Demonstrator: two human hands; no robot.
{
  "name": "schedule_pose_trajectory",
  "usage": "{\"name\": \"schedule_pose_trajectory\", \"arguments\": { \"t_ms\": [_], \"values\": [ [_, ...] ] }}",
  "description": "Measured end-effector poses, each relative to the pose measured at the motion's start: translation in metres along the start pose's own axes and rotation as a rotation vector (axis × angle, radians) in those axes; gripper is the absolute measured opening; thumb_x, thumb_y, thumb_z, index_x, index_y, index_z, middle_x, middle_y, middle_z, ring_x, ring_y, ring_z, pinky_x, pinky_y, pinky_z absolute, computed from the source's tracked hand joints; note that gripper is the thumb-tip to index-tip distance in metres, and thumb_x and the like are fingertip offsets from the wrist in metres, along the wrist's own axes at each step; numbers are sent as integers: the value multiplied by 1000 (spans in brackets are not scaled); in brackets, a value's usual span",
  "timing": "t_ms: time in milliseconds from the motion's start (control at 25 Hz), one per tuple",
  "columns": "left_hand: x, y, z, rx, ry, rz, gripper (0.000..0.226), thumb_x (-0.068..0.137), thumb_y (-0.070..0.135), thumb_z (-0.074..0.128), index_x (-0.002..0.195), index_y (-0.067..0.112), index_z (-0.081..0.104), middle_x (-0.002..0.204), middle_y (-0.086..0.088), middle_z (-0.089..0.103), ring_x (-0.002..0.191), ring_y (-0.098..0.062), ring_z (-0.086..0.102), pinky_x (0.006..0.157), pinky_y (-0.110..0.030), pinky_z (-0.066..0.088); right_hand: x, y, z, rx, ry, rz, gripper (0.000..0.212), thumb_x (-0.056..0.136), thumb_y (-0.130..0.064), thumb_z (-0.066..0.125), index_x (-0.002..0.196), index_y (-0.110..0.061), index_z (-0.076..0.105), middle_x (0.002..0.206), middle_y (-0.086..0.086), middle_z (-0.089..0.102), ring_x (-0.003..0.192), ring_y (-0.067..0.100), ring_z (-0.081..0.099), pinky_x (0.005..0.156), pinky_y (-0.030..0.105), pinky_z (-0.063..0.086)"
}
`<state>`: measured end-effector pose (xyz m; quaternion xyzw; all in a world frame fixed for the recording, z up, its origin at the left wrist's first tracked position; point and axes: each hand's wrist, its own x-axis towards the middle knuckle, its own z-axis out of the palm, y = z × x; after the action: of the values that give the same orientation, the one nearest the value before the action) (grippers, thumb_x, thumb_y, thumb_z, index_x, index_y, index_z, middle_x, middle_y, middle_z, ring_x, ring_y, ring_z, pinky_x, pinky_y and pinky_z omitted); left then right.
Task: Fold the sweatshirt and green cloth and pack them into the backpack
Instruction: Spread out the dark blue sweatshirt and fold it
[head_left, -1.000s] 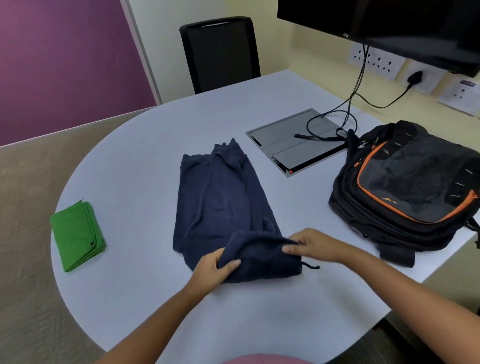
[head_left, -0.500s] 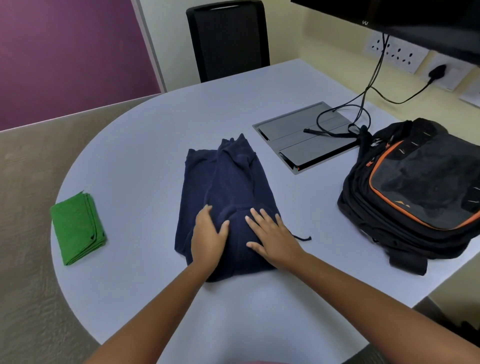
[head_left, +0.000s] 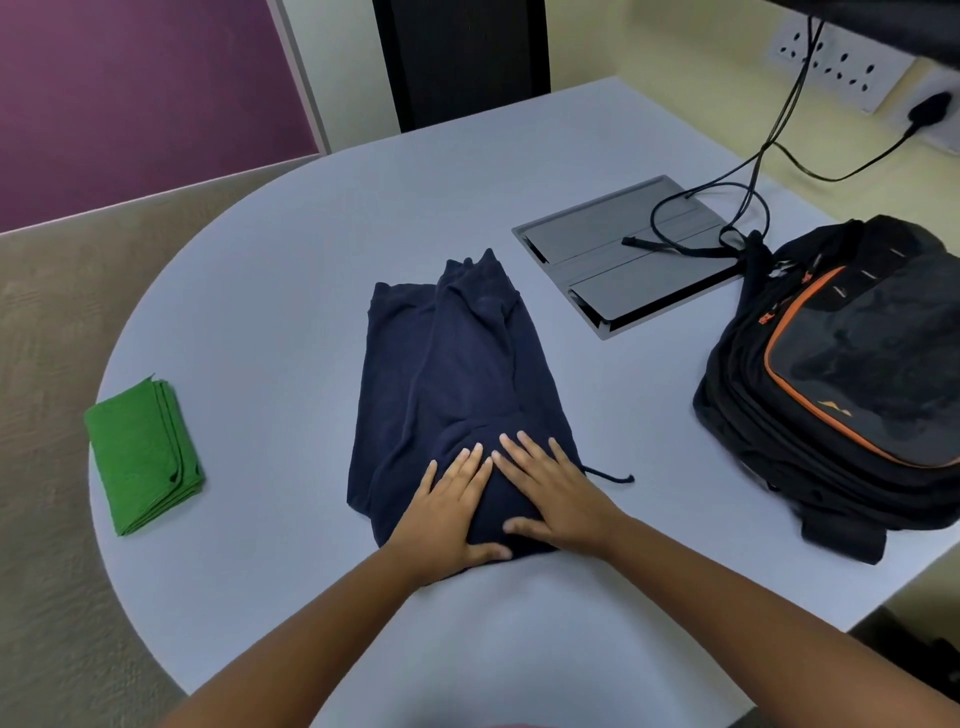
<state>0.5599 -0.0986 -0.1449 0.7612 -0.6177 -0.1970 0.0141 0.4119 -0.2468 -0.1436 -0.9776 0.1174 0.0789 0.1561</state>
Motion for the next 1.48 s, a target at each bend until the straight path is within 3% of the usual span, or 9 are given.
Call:
{"name": "schedule_pose_trajectory", "arguments": {
  "t_ms": [120,240,360,520,800,1000,1160,1360,1480],
  "values": [
    [-27,-20,12,128,93,95,108,68,79,45,150,23,2,157,-2,0,145,-18,1,119,-41,3,-25,13,8,-67,-23,-50,97,77,-73,44,146,-34,-11,157,-5,-10,145,16,-12,115,40,-9],
    [-44,-23,24,190,151,78,108,55,63,73,141,12,32,142,-12,46,130,-23,47,115,-35,16,-35,10,16,-67,-21,24,108,70,-52,72,149,-29,2,157,2,10,143,21,6,114,39,12],
    [-38,-17,23,151,190,111,99,47,37,85,132,8,42,127,-11,61,113,-19,62,104,-30,39,-35,3,12,6,25,65,97,76,-31,74,149,-26,11,156,4,21,143,22,18,110,36,34],
    [-39,-16,12,151,249,60,79,47,9,84,122,8,59,116,-7,68,102,-12,67,91,-25,49,-39,-7,0,53,-1,155,73,92,-13,51,149,-29,8,157,-3,16,144,14,17,109,25,30],
    [-51,-8,-23,17,125,-92,57,83,43,63,131,18,45,112,-3,65,111,-21,55,98,-24,38,-55,-21,-29,143,105,260,55,85,-39,62,135,-38,40,114,-5,62,108,16,52,82,24,42],
    [-63,-13,-76,-368,-34,-158,33,71,43,75,96,29,59,93,15,63,87,-5,58,72,-13,43,-67,-21,-64,452,2,292,41,77,-40,71,115,-40,57,106,-22,64,96,-1,60,86,17,44],
    [-53,-19,-100,-730,-161,-231,18,77,38,72,85,25,63,84,10,64,79,-6,61,63,-13,43,-59,-9,-97,735,-204,345,28,82,-37,68,109,-33,64,91,-26,61,84,-13,58,78,8,42],
    [-30,-13,-74,-474,354,-541,44,91,39,52,131,20,45,134,0,52,123,-23,49,97,-35,40,-31,-14,-82,453,306,547,36,88,-51,51,118,-32,56,115,-8,63,109,15,57,93,34,45],
    [-27,23,-62,-135,657,-356,49,93,23,47,140,18,36,151,0,34,141,-21,26,113,-49,23,-19,-34,-71,-104,598,347,38,96,-40,36,127,-25,52,134,-2,54,120,21,49,102,42,35]
  ]
}}
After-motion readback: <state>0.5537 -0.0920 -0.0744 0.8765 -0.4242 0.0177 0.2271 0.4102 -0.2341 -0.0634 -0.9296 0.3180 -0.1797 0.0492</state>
